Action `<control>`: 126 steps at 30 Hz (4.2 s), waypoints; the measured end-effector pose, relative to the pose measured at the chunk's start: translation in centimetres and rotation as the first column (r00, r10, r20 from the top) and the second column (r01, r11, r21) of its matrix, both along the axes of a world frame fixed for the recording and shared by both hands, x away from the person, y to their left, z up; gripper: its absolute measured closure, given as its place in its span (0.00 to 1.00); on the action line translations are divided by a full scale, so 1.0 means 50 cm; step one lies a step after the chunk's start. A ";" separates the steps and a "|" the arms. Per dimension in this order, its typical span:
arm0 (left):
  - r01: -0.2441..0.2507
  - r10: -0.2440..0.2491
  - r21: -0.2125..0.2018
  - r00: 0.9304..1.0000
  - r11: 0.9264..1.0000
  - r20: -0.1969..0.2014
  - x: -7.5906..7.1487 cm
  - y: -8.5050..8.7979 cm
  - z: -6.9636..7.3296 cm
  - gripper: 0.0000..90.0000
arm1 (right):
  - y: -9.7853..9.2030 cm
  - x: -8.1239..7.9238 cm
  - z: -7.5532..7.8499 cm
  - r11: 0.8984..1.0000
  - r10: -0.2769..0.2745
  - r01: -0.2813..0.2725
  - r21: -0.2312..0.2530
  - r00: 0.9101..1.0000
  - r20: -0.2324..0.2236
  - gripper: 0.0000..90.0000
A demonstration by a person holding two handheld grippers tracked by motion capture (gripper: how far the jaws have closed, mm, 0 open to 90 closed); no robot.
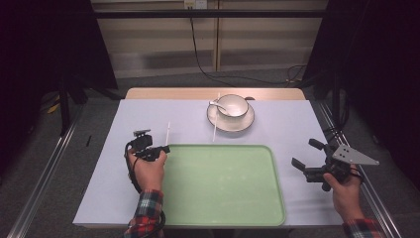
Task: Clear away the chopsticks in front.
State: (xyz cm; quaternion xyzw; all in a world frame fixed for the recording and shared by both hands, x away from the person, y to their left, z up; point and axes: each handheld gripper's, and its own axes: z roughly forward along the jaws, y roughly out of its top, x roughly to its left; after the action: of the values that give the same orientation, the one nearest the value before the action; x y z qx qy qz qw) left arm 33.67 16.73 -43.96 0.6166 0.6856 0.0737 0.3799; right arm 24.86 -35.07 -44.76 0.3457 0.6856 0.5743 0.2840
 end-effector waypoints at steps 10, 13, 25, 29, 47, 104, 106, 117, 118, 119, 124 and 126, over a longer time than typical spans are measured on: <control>-0.009 0.009 -0.022 1.000 1.000 0.013 -0.054 0.019 -0.014 0.95 | 0.004 0.007 0.001 1.000 0.007 -0.007 0.000 1.000 0.009 0.02; -0.013 0.014 -0.044 1.000 0.999 0.012 -0.062 0.019 -0.019 0.95 | 0.007 0.009 0.001 1.000 0.008 -0.008 0.004 1.000 0.004 0.02; 0.014 -0.013 -0.042 1.000 0.999 0.014 -0.091 0.006 -0.023 0.95 | 0.008 0.008 0.002 1.000 0.007 -0.007 -0.003 1.000 0.005 0.02; 0.018 -0.018 -0.038 1.000 0.999 0.007 -0.099 0.004 -0.028 0.95 | 0.006 0.008 0.002 1.000 0.006 -0.006 -0.004 1.000 0.007 0.02; 0.042 -0.042 -0.026 0.999 0.999 -0.009 -0.118 0.001 -0.027 0.95 | 0.006 0.009 0.003 1.000 0.005 -0.005 -0.013 1.000 0.014 0.02; -0.030 0.030 0.004 0.999 1.000 -0.038 -0.122 0.017 -0.056 0.92 | 0.007 0.008 0.004 1.000 0.009 -0.009 -0.013 1.000 0.012 0.02; -0.024 0.024 0.000 0.999 1.000 -0.038 -0.122 0.018 -0.057 0.93 | 0.006 0.008 0.005 1.000 0.006 -0.006 -0.013 1.000 0.015 0.02; -0.012 0.012 -0.005 1.000 1.000 -0.018 -0.109 0.017 -0.039 0.88 | 0.005 0.007 0.006 1.000 0.005 -0.005 -0.009 1.000 0.012 0.02; -0.021 0.021 -0.009 1.000 1.000 -0.013 -0.107 0.016 -0.036 0.87 | 0.005 0.007 0.006 1.000 0.005 -0.005 -0.009 1.000 0.012 0.02; -0.007 0.007 0.004 1.000 1.000 -0.013 -0.104 0.018 -0.034 0.86 | 0.005 0.007 0.006 1.000 0.004 -0.004 -0.008 1.000 0.012 0.02; -0.003 0.003 -0.012 1.000 1.000 0.017 -0.088 0.015 -0.024 0.80 | 0.005 0.007 0.006 1.000 0.004 -0.004 -0.009 1.000 0.015 0.02; 0.007 -0.006 -0.027 0.999 1.000 0.037 -0.081 0.013 -0.017 0.78 | 0.005 0.007 0.006 1.000 0.003 -0.003 -0.009 1.000 0.015 0.02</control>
State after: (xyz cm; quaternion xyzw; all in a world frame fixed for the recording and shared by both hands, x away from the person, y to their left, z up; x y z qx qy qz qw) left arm 29.64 17.40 -44.83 0.6121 0.6774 0.0747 0.4010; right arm 25.20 -34.80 -44.47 0.3390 0.6867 0.5741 0.2897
